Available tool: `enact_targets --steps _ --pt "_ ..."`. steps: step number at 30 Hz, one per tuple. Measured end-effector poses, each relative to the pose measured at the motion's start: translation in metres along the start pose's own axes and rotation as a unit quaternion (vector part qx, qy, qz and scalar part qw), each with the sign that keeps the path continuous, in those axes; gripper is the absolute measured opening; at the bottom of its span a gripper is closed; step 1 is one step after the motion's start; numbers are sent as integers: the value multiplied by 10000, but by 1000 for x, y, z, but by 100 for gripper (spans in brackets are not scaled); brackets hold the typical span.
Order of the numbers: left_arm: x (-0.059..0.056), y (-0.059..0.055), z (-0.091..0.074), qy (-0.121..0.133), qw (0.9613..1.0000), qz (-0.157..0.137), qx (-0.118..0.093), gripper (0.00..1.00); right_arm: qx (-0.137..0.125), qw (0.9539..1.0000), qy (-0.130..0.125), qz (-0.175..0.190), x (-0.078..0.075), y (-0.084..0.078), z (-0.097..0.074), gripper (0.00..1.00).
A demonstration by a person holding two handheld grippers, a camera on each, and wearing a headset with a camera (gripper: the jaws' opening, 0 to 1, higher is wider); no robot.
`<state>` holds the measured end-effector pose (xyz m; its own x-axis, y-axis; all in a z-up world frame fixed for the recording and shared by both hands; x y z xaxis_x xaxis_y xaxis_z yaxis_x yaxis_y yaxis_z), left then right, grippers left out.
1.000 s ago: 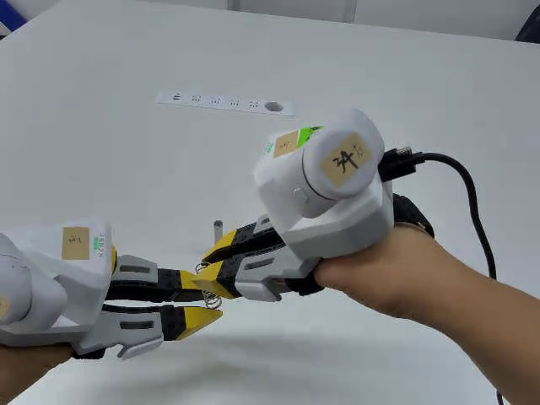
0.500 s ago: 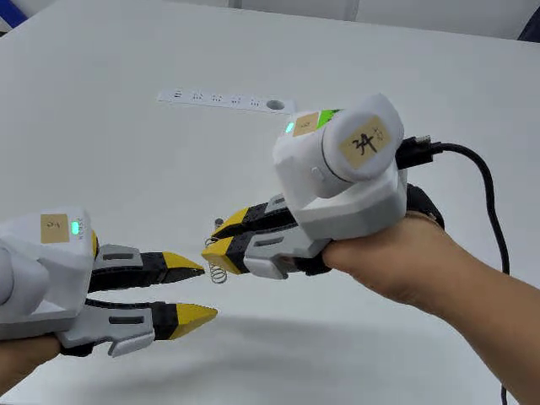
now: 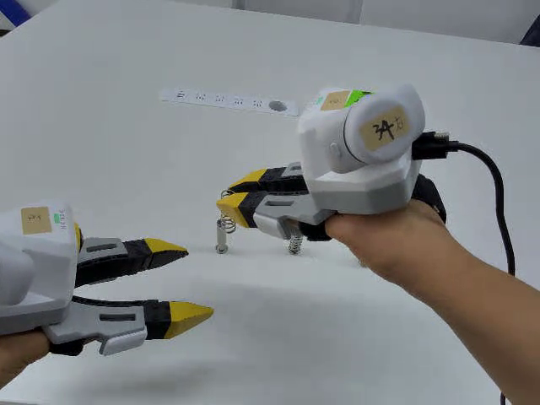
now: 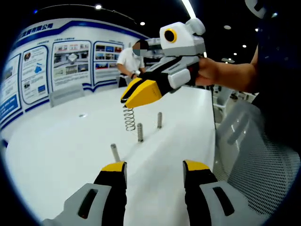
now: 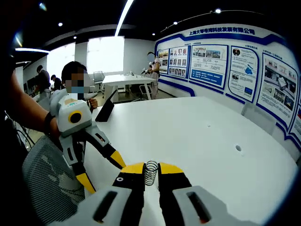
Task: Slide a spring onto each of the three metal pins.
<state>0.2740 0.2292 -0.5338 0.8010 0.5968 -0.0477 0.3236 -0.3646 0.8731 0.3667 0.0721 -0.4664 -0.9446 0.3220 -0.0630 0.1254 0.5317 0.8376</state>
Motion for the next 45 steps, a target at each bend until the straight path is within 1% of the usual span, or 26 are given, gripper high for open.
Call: enact_targets --steps 2,6,10,15,22,32,39,45 --pt "0 -1 0 21 10000 -30 3 51 -55 10000 -79 -19 -3 1 3 11" --pt "-1 -1 0 38 10000 -64 0 53 -107 9998 -125 -71 -5 2 12 11" --pt "-1 -1 0 70 9999 -102 -17 55 -72 9998 -157 -86 -11 -2 22 11" --pt "-1 -1 0 91 9999 -139 -27 57 -32 9998 -182 -62 -16 -7 31 11" --pt "-1 -1 0 117 9997 -183 -62 59 37 9998 -160 70 -21 -15 43 11" --pt "0 -4 -1 127 9997 -226 -35 60 90 9998 -140 115 -22 -23 49 11" --pt "0 -5 -1 104 9997 -225 -1 59 68 9997 -149 153 -24 -25 52 11" --pt "2 -6 -1 114 9996 -241 22 59 127 9997 -139 180 -24 -30 57 11"
Point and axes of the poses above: the centre of the closed fingertips' face, and the gripper's own axes: z roughly forward along the fingers, x roughly to its left, y roughly out of its top, the point moved 10 cm from there along -z, roughly backward along the fingers, and after that the axes turned 6 degrees about x, right-handed, at the moved point
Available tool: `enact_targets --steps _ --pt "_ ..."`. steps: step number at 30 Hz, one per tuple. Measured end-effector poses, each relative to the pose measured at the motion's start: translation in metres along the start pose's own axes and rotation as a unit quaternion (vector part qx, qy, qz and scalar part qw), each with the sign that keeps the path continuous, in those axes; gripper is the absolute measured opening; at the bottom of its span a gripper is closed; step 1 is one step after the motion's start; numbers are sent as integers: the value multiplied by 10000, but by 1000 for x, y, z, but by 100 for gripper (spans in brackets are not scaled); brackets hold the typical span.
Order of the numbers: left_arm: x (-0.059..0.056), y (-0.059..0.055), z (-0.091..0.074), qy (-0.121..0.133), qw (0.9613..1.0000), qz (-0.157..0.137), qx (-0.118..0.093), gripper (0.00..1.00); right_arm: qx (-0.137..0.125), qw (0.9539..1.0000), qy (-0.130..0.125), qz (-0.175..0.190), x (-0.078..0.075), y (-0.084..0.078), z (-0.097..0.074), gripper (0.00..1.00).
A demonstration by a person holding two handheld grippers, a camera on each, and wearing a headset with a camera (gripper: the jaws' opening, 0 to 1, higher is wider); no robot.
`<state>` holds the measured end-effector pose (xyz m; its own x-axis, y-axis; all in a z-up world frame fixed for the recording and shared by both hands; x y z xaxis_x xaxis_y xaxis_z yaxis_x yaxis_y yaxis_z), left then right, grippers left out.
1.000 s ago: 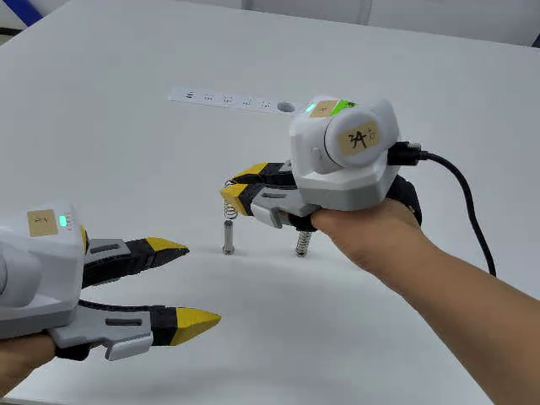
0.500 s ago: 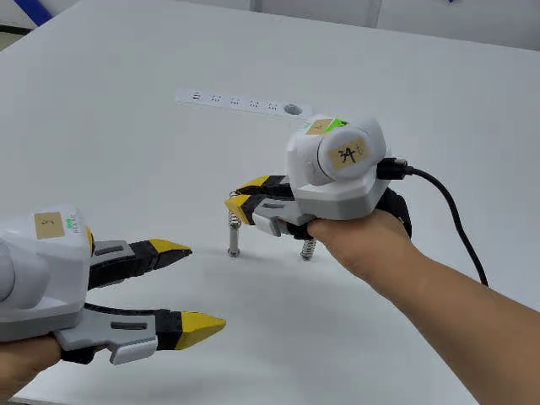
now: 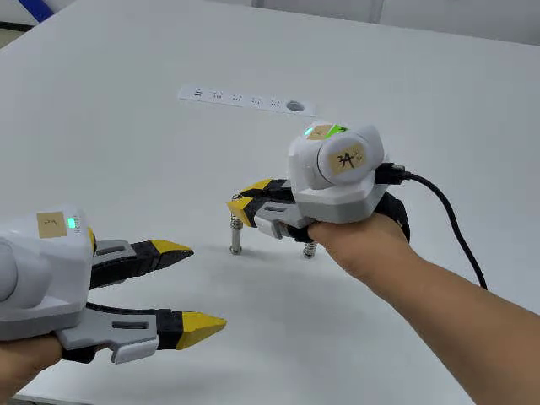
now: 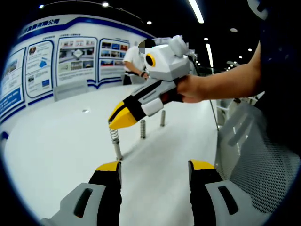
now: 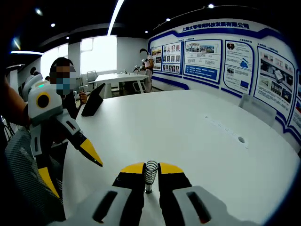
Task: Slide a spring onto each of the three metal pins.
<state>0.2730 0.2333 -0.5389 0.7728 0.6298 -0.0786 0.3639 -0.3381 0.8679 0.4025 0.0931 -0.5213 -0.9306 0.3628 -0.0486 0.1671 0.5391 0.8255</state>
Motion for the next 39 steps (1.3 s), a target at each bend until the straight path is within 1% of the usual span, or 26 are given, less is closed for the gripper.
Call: enact_targets --steps 7,16,19,24,33,39 --pt "1 -2 0 15 10000 -25 38 58 141 9999 21 -14 2 -9 8 11" --pt "3 -4 0 34 10000 -46 63 58 421 9991 31 -78 5 -21 19 12" --pt "4 -4 0 44 10000 -57 60 58 462 9989 47 -77 6 -22 21 12" --pt "4 -5 -1 51 9999 -56 71 58 602 9982 52 -48 5 -28 24 12" --pt "5 -4 -1 66 9999 -71 61 58 611 9981 74 18 6 -30 20 12" --pt "5 -5 0 74 9999 -83 62 58 558 9984 43 81 7 -29 10 14"
Point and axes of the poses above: the centre of the closed fingertips' face, and the gripper's own axes: z roughly forward along the fingers, x roughly to its left, y roughly out of its top, the point moved 10 cm from there along -z, roughly backward along the fingers, and after that the axes turned 6 degrees about x, right-handed, at the moved point
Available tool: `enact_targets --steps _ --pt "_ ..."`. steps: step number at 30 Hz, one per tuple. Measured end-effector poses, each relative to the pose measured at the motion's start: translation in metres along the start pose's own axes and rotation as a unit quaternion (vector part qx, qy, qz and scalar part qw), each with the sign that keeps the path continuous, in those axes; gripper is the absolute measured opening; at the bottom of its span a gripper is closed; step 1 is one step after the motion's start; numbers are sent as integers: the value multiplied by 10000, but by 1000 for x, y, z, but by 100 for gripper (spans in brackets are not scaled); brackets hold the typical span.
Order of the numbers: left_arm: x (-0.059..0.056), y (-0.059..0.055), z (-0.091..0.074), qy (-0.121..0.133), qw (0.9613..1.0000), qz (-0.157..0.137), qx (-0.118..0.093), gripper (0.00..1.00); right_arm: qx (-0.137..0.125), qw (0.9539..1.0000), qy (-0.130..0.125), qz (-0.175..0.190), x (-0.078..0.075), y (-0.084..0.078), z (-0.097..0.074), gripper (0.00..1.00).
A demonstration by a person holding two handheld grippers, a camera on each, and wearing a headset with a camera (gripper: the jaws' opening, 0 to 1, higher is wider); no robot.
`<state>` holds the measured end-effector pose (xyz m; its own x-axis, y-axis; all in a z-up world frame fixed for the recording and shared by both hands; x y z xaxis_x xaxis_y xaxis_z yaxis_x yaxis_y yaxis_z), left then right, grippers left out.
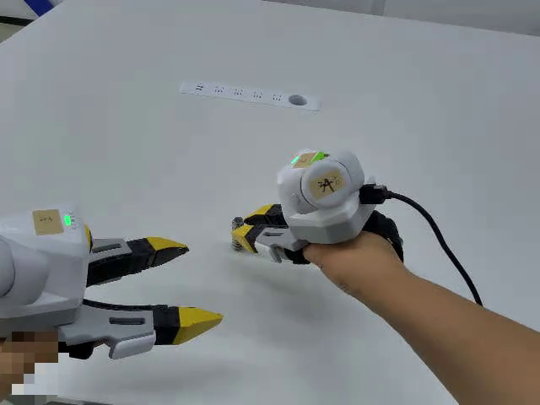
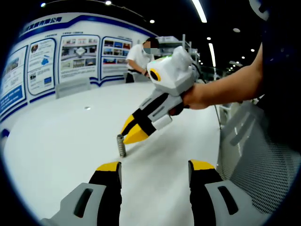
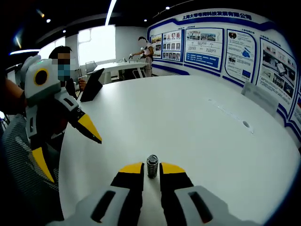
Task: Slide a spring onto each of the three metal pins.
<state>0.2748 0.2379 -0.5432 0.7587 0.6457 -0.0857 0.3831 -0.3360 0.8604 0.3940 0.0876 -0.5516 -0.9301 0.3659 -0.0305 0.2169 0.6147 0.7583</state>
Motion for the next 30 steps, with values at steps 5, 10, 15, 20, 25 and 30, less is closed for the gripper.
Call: enact_targets --steps 5,10,15,20,25,30 --pt "0 0 1 5 10000 -1 -3 60 -178 9998 -52 12 3 2 -16 16" --pt "0 0 2 17 10000 -21 -18 60 -269 9996 -50 -105 7 -1 -36 17" --pt "-1 1 2 14 10000 -11 -11 61 -355 9992 24 -202 11 -8 -57 19" --pt "-1 1 2 39 10000 -22 -16 62 -383 9990 57 -235 11 -18 -77 22" --pt "-2 2 2 48 10000 -30 -18 62 -342 9990 112 -247 14 -32 -95 23" --pt "-2 2 2 58 10000 -34 -18 63 -302 9994 54 -173 13 -47 -112 24"
Point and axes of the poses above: the centre of the closed fingertips' face, and the gripper's own axes: z roughly forward along the fingers, x roughly to its left, y roughly out of its top, the point moved 10 cm from there along -z, roughly backward along the fingers, and after that the axes turned 6 degrees about x, right-handed, at the moved point
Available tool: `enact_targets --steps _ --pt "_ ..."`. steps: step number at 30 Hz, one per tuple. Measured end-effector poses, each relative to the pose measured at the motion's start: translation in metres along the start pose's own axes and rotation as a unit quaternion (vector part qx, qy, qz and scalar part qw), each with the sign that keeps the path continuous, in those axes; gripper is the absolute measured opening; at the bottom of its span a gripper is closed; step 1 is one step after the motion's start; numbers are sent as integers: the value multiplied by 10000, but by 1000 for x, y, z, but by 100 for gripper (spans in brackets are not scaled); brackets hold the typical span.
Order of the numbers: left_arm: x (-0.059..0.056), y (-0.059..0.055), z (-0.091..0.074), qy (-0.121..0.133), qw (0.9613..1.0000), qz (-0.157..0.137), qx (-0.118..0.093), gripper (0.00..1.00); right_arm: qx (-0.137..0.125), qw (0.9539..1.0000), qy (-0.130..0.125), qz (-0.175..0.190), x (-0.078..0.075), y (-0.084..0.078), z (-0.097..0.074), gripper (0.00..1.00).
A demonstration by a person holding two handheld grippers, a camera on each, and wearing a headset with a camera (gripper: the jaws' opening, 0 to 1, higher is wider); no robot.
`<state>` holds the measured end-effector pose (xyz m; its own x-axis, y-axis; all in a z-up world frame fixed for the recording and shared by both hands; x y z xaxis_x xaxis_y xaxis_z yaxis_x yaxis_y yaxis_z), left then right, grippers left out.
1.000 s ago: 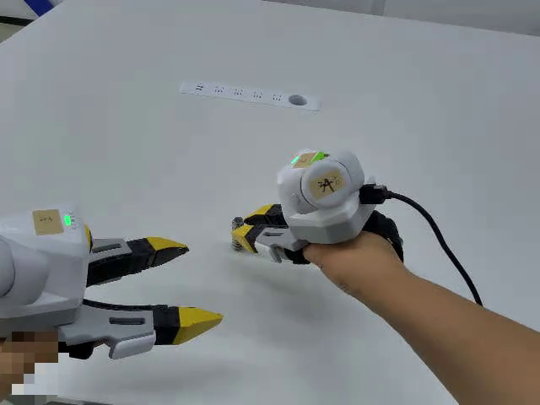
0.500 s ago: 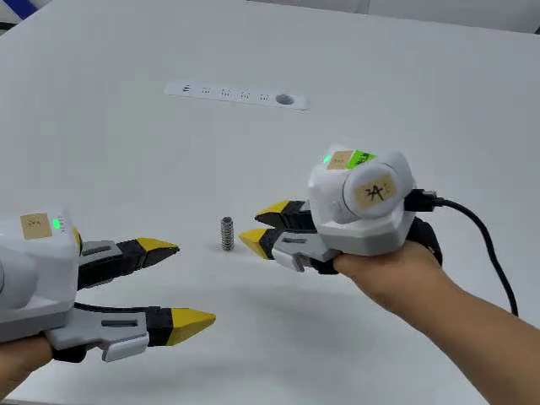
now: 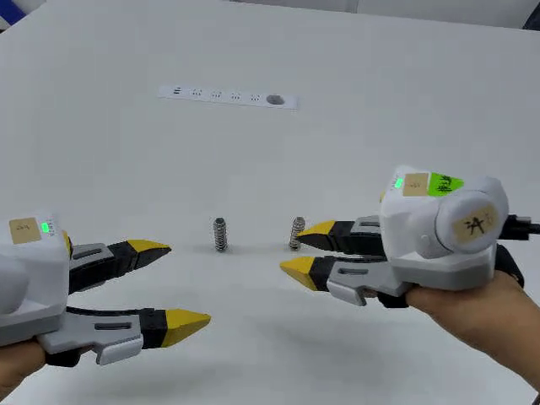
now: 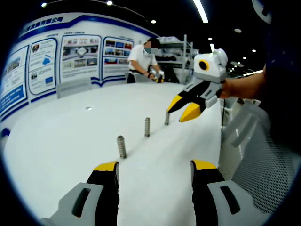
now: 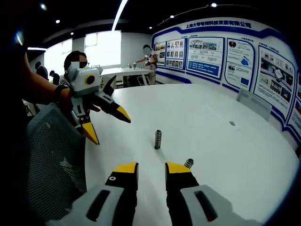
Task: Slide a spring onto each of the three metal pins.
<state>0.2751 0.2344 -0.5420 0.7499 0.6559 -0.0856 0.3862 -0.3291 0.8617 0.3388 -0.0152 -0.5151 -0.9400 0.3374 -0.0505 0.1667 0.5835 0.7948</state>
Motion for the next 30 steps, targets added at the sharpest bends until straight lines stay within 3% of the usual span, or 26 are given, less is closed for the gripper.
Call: enact_targets --steps 16,30 --pt "-1 -1 -1 17 10000 13 49 64 72 9977 -535 407 -27 -55 -53 29" --pt "0 -6 -2 32 9999 -10 130 64 62 9967 -554 591 -34 -77 -70 44"
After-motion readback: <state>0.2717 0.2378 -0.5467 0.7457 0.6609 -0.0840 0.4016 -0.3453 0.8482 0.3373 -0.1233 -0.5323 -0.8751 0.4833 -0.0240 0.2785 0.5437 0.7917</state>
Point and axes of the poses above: the centre of the closed fingertips' face, and the gripper's own axes: z roughly forward along the fingers, x roughly to its left, y roughly out of its top, the point moved 10 cm from there along -z, roughly backward along the fingers, and after that the axes turned 6 degrees about x, right-handed, at the moved point
